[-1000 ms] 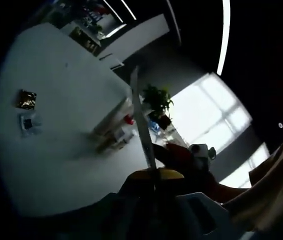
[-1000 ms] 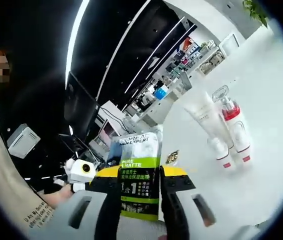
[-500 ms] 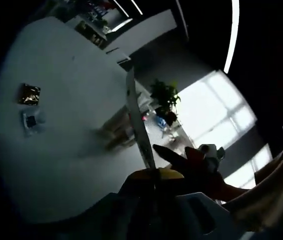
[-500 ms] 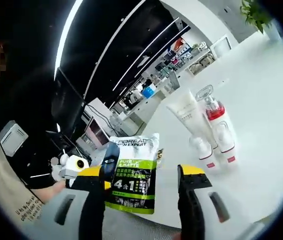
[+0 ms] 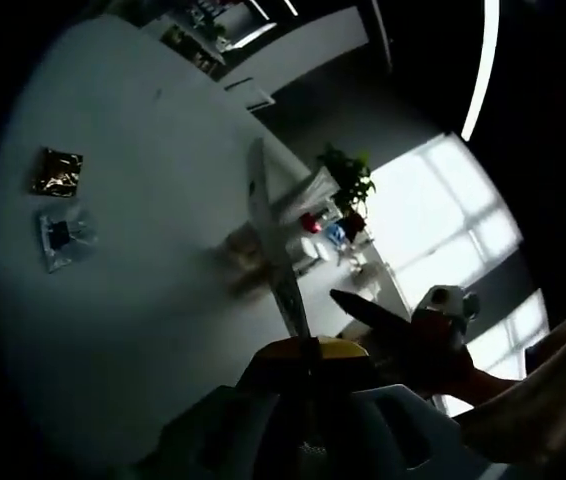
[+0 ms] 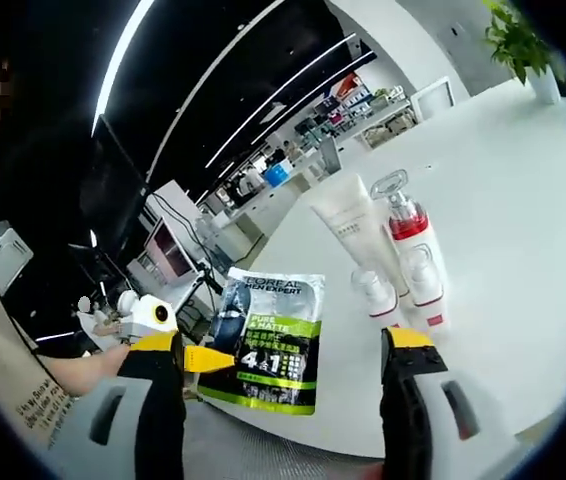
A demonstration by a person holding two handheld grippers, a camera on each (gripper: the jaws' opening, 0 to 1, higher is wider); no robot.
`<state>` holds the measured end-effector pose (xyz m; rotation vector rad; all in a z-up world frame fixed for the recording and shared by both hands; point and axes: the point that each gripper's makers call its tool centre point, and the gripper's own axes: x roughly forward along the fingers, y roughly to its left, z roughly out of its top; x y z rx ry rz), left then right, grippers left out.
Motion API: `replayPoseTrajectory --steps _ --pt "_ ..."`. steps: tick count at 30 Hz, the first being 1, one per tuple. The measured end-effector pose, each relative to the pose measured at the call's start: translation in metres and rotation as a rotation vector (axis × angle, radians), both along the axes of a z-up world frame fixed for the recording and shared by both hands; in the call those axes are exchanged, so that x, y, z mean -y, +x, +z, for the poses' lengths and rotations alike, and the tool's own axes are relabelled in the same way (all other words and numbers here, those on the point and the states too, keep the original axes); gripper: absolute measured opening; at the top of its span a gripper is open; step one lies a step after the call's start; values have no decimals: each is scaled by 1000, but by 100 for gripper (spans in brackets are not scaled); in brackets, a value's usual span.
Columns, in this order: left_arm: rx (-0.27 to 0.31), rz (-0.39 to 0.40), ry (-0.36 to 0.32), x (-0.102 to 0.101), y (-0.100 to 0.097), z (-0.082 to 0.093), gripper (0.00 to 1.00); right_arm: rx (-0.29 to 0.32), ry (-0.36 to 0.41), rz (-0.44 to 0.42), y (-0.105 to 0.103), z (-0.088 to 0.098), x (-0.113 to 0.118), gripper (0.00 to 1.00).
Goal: Arrange the skincare products in the storage area until every visible bottle or jar stands upright without overlapping.
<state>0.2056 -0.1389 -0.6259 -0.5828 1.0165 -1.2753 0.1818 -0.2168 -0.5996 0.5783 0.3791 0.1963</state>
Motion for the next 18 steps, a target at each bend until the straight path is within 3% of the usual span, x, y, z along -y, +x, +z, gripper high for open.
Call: replayPoseTrajectory --steps 9,18 --pt "-19 7 58 10 19 -32 0 -69 -50 -47 -5 -16 9 99" --pt "-31 6 93 17 33 -50 0 -111 -71 -33 -8 -25 6 100"
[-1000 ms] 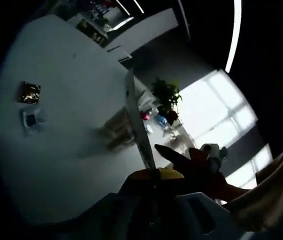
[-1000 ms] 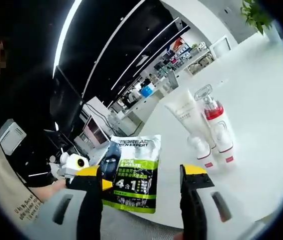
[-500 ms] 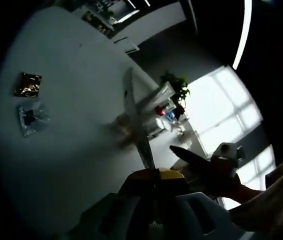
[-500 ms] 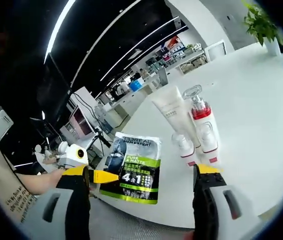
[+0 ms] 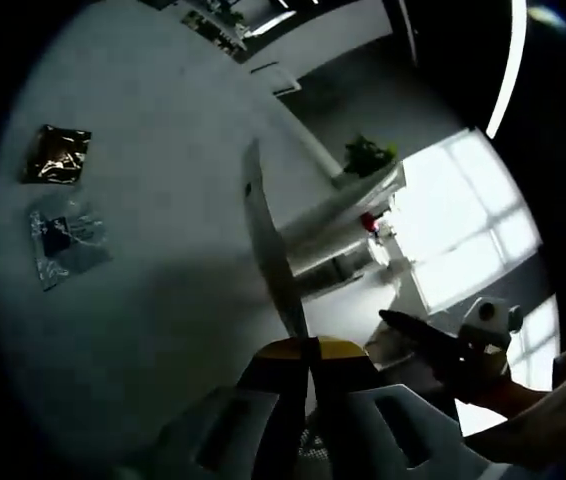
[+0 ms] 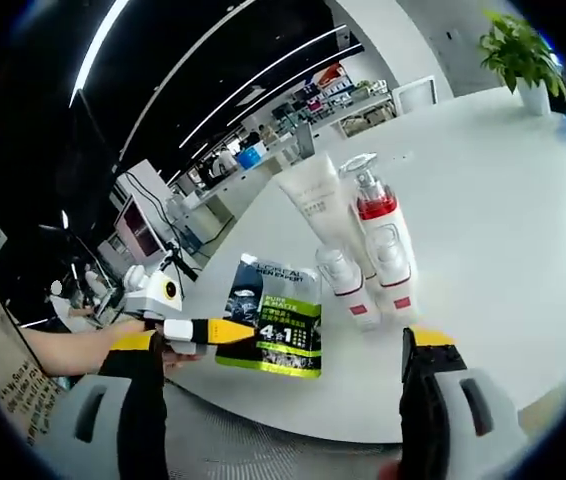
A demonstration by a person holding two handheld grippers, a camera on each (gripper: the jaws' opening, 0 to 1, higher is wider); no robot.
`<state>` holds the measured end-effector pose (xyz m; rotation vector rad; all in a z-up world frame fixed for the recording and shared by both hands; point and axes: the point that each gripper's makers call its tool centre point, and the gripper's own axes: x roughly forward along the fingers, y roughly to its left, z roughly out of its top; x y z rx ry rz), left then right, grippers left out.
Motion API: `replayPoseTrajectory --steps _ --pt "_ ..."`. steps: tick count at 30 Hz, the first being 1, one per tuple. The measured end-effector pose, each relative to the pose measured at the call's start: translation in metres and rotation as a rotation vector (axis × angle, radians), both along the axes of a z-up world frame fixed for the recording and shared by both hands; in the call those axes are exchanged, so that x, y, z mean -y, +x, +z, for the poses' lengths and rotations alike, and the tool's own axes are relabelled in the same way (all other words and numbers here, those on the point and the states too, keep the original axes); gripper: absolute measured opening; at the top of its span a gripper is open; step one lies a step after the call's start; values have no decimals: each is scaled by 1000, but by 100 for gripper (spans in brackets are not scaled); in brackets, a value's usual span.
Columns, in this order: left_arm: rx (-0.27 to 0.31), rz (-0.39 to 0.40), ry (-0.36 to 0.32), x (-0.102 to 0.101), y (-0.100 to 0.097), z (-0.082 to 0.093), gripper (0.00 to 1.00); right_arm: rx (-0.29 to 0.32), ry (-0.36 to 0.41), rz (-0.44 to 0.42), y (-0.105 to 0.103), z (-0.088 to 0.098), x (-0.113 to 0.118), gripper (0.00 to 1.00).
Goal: Arrange the skincare products in the storage area until every visible bottle or jar stands upright without overlapping.
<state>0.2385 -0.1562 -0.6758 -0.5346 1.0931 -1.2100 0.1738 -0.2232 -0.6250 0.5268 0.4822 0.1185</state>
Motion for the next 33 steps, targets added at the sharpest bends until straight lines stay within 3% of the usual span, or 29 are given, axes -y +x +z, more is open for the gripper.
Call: replayPoseTrajectory --steps 11,16,20,27,33 --pt "39 -38 116 5 12 -27 0 -11 0 -23 -1 -3 4 100" --pt "95 -36 176 8 21 -33 0 -15 -1 -22 -1 -4 4 100" --pt "157 -51 261 4 27 -43 1 -12 5 -25 -1 -3 5 100" --pt "258 -108 329 1 28 -48 8 -13 6 -23 -2 -3 4 100" --pt "407 -178 443 -9 35 -54 15 -13 7 -21 -2 -3 4 100"
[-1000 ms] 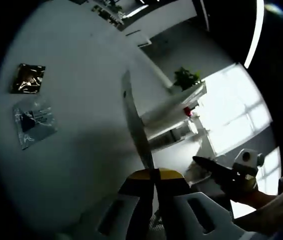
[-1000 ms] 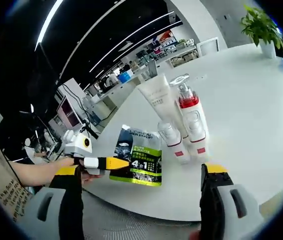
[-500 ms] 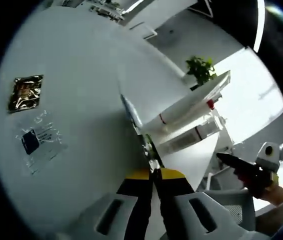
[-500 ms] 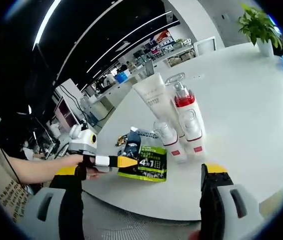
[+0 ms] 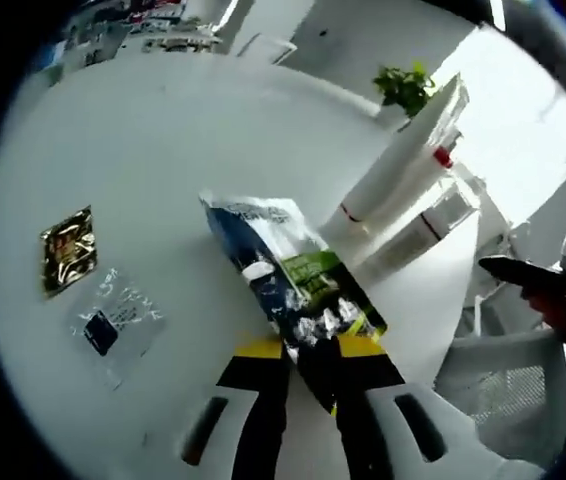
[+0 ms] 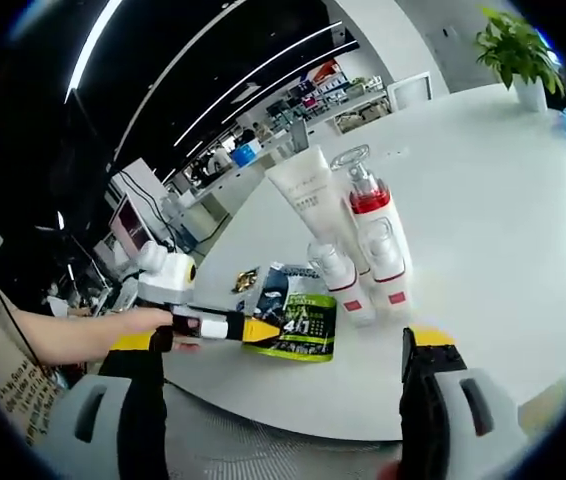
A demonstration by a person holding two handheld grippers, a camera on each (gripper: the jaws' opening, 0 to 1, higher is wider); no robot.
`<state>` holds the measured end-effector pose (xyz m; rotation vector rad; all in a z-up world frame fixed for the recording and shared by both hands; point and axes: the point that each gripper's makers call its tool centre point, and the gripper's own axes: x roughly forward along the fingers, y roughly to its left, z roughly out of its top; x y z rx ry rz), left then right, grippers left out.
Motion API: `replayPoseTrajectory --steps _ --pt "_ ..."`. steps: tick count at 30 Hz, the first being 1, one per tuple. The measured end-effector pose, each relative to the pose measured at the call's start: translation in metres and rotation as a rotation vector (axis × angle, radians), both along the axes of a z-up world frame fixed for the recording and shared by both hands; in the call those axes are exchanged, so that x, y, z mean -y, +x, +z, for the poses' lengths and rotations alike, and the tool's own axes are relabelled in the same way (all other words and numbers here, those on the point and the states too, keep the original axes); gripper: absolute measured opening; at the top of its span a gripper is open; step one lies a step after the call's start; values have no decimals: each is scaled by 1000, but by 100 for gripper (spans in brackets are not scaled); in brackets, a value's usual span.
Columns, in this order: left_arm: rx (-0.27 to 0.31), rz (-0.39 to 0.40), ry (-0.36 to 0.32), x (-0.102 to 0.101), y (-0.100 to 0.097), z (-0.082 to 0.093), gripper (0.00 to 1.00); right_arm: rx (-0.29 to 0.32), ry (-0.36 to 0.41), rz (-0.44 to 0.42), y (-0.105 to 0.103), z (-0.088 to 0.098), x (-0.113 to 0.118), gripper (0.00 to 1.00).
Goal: Arrange the skincare products in the storage area until every visible bottle or jar stands upright without overlapping.
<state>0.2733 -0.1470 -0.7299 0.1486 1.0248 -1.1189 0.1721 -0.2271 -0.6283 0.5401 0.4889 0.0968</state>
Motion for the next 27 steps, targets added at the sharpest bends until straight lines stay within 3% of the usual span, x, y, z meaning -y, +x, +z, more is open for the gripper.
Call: replayPoseTrajectory --steps 5,10,14,18,27 --pt "107 -53 90 -11 8 -3 24 0 3 0 0 0 0 100" --pt "190 -98 83 -5 17 8 28 2 3 -1 0 0 0 100" --pt "271 -185 45 12 18 18 33 2 5 -3 0 0 1 100" --pt "298 -244 64 21 13 14 41 2 8 -5 0 0 2 100" --pt "292 -330 101 26 3 -5 45 -2 15 -9 -1 -1 3 100"
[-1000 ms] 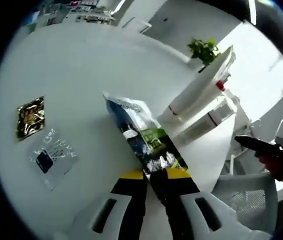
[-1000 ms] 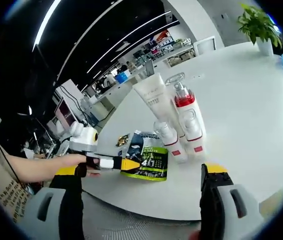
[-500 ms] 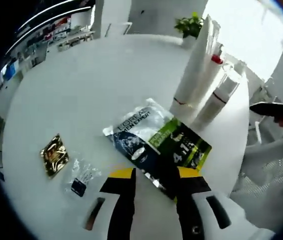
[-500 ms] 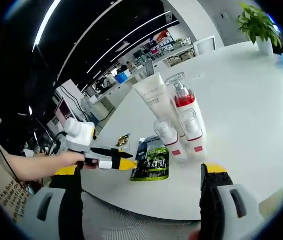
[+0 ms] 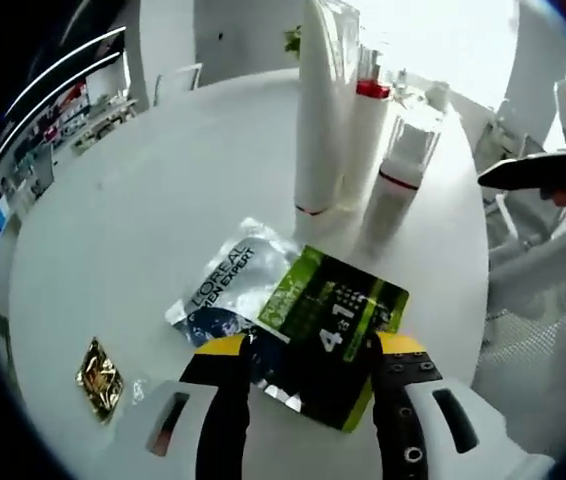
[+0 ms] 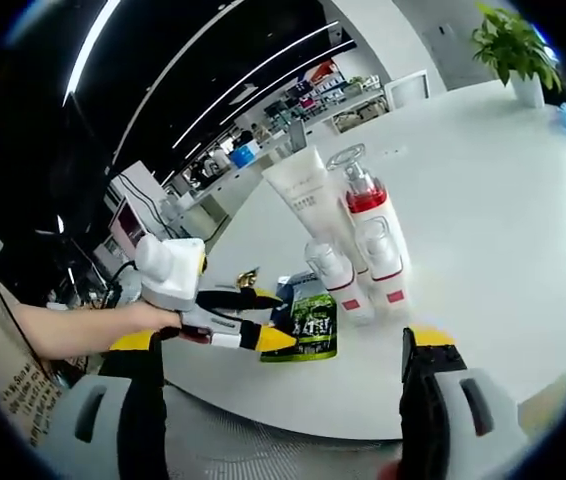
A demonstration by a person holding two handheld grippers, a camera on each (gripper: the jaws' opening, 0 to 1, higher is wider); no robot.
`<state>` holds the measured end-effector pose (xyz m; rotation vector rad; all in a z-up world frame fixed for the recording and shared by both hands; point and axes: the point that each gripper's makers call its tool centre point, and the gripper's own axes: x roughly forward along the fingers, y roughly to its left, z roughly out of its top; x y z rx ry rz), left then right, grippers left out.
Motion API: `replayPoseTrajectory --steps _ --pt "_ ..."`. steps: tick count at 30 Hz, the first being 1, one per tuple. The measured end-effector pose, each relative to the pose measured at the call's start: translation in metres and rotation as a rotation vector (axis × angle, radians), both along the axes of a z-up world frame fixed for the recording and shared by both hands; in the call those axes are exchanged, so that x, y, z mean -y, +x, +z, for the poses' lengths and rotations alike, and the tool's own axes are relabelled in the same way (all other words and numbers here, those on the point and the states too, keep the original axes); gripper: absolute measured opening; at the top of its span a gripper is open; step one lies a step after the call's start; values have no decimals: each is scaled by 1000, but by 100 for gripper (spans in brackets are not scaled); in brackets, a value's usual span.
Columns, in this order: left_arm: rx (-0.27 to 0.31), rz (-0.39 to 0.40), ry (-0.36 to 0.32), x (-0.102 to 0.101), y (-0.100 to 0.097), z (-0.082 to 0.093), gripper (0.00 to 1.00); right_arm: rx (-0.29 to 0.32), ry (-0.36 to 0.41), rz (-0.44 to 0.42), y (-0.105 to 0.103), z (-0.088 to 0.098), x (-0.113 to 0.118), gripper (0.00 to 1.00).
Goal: Arrange the skincare products in the storage area until every visible bottle or jar stands upright without overlapping.
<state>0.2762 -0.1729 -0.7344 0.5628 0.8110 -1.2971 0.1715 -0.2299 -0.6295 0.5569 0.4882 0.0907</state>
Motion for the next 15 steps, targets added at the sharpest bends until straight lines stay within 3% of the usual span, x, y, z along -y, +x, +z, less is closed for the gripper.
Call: replayPoseTrajectory --steps 15 --pt "39 -92 23 0 8 -6 43 1 6 -11 0 0 1 100"
